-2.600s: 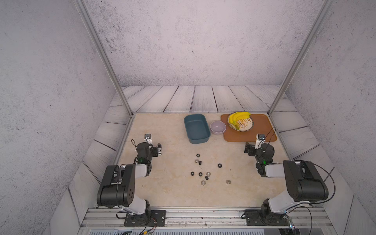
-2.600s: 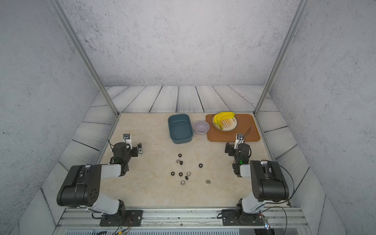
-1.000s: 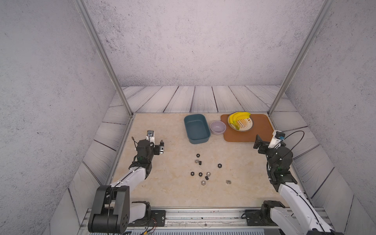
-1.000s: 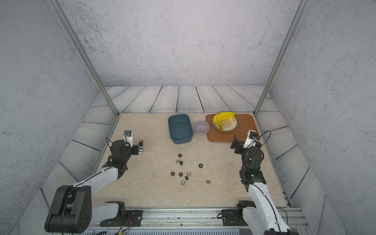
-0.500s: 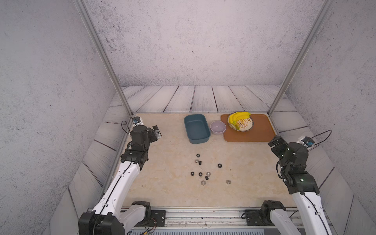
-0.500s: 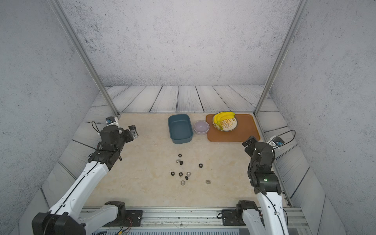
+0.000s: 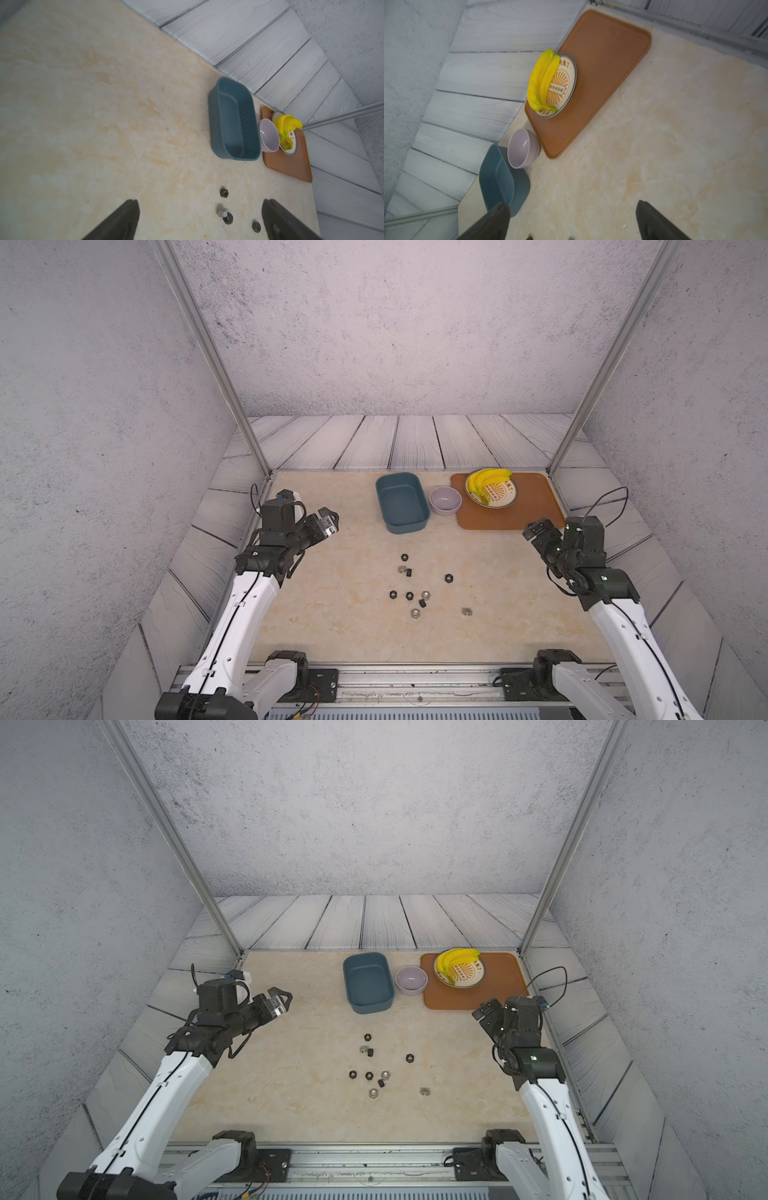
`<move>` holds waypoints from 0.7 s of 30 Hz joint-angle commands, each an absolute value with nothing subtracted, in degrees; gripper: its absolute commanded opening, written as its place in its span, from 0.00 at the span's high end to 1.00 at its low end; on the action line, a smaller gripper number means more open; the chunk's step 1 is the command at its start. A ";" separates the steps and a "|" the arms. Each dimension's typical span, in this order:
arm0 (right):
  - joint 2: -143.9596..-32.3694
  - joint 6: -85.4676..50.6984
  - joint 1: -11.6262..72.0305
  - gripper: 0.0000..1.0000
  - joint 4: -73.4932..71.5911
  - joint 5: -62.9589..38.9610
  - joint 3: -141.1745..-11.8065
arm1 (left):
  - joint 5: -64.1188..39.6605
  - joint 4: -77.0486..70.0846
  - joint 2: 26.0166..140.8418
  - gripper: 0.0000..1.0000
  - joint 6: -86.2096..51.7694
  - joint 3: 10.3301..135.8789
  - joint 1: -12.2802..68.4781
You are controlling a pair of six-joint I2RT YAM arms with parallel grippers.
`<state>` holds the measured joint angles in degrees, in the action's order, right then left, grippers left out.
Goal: Put the nuts on the desktop into the storage box
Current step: Move the storage box to the center of the board.
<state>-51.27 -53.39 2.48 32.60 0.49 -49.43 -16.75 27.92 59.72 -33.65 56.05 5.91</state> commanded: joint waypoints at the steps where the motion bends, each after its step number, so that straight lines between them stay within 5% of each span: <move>1: -54.54 -53.13 4.81 0.01 34.75 -4.61 -52.88 | -21.10 34.26 59.88 0.02 -28.43 59.47 8.54; 15: -71.17 -63.75 19.72 0.01 29.88 -3.63 -59.86 | -14.20 42.17 63.55 0.02 -23.66 64.08 17.31; 21: -79.93 -67.18 25.16 0.01 30.05 -2.51 -65.18 | -19.19 53.96 69.18 0.02 -12.49 69.76 17.32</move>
<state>-77.84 -64.20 23.03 30.24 -3.09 -62.57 -16.80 46.65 67.26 -19.88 67.18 17.15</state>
